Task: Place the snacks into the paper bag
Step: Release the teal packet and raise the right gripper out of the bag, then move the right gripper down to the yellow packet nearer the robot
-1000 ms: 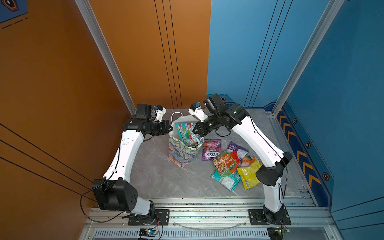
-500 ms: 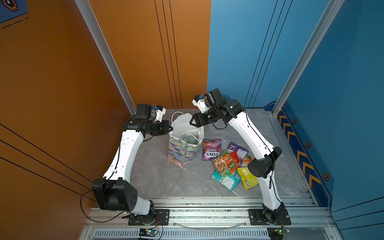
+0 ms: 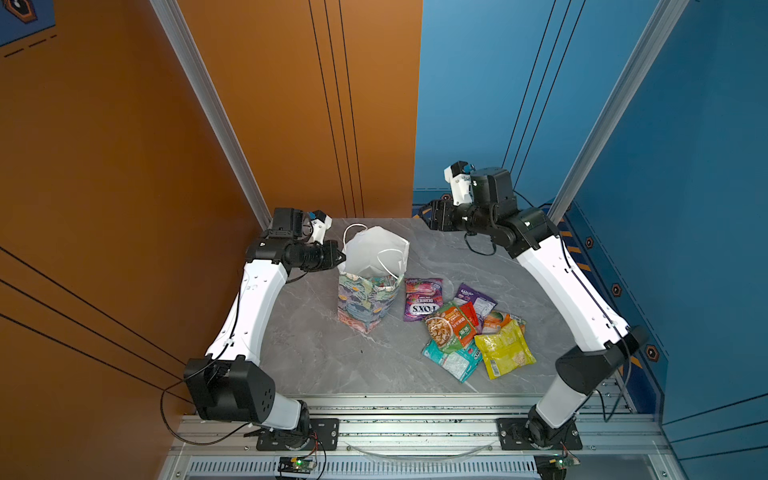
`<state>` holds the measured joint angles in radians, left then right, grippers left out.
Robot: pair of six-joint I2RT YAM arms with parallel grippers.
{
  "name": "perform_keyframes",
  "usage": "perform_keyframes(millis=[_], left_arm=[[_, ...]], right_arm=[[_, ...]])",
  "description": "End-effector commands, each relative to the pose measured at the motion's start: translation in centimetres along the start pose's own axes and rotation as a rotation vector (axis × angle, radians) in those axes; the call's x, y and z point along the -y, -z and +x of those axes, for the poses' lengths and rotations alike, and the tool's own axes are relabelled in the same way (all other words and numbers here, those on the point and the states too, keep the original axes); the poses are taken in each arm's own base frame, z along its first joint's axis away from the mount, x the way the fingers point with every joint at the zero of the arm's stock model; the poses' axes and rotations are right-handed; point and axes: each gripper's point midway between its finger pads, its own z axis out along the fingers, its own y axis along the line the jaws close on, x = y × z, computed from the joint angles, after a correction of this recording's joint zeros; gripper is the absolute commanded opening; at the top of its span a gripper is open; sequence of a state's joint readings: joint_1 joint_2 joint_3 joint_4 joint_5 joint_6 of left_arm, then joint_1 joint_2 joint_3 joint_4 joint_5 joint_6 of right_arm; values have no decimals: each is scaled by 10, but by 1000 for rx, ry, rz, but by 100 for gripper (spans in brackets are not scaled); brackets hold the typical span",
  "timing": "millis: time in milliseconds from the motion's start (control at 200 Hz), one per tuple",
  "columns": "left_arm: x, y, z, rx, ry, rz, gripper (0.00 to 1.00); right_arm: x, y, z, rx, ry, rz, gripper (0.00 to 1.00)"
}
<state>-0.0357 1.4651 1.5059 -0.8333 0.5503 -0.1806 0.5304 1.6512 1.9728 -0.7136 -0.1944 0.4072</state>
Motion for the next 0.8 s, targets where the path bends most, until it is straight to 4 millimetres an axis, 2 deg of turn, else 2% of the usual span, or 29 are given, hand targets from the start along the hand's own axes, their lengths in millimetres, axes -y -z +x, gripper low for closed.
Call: perform_keyframes(millis=[0,135,245,250,420,546,796], left_arm=[[3,7,-1,19,-15,1,0],[2,8,-1,24,-15,-8,0],[-1,9,-1,26,-18,-22,0],[-1,9,0,26,-17,-22,0],[-5,7,-1,25,-8,-33,0],[-7,5,-2,23,-6,-39,0],[-8,6,-3,28,-10,-46,0]], right_arm=[[26,9,10,61,-73,78,72],[69,29,59,14,-157,188,79],[103,44,108,-35,-258,275,99],[107,45,115,-44,-267,286,100],[158,60,201,-165,-451,473,100],[177,70,248,-258,-505,584,100],[192,96,303,-248,-617,675,100]])
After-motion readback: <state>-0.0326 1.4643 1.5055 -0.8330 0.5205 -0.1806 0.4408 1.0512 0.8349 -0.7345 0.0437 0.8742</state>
